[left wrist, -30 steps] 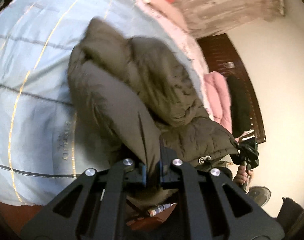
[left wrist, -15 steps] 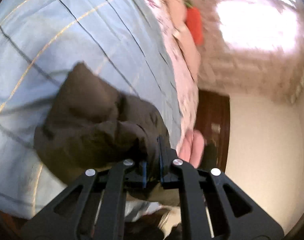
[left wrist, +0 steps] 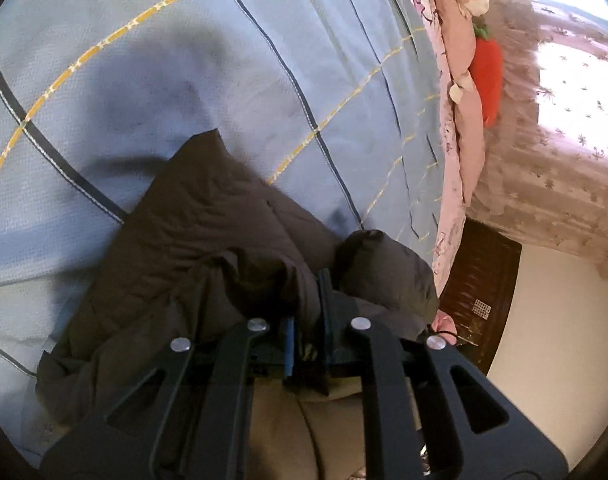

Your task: Fold large clothes

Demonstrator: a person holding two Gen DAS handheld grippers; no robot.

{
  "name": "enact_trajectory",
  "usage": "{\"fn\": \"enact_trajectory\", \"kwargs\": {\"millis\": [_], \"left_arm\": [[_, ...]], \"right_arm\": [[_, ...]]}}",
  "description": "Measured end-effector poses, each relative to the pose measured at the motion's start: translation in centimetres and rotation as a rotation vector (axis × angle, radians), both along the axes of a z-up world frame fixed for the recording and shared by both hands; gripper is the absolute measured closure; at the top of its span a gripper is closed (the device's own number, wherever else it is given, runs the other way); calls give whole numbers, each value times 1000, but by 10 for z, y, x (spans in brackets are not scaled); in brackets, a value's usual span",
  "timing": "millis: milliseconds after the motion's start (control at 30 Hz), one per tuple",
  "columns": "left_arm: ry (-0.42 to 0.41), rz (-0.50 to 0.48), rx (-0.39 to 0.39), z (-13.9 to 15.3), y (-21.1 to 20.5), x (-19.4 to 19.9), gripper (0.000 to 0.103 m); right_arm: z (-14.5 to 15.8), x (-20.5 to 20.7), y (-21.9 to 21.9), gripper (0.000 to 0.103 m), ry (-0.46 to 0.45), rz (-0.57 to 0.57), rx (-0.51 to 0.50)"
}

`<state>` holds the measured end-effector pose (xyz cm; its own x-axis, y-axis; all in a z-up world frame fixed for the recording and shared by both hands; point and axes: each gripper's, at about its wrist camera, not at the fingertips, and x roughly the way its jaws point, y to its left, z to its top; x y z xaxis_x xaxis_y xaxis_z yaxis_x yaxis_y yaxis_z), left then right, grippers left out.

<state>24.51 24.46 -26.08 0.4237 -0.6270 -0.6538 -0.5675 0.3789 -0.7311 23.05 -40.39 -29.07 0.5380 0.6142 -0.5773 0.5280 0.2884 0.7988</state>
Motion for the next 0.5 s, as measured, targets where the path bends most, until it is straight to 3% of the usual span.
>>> {"fn": "enact_trajectory", "kwargs": {"millis": [33, 67, 100, 133, 233, 267, 300, 367, 433, 500], "left_arm": [[-5, 5, -6, 3, 1, -2, 84], [-19, 17, -14, 6, 4, -3, 82], [-30, 26, -18, 7, 7, -6, 74], [-44, 42, -19, 10, 10, -7, 63], [-106, 113, 40, 29, 21, -14, 37], [-136, 137, 91, 41, 25, -18, 32], [-163, 160, 179, 57, 29, -22, 21], [-209, 192, 306, 84, 34, -31, 17], [-246, 178, 318, 102, 33, -39, 18], [-275, 98, 310, 122, 18, -45, 18]], "right_arm": [[3, -1, -2, 54, -5, -8, 34], [11, -3, -8, 38, -44, -25, 80], [25, -8, -14, 8, -91, -44, 82], [46, -14, -22, 1, -152, -77, 38], [105, -37, -32, 1, -282, -113, -102], [118, -42, -29, 1, -317, -96, -129], [138, -49, -20, 1, -360, -47, -173], [166, -58, 12, 1, -391, 103, -271], [182, -69, 63, 1, -418, 283, -366], [183, -79, 106, 1, -418, 408, -443]]}}
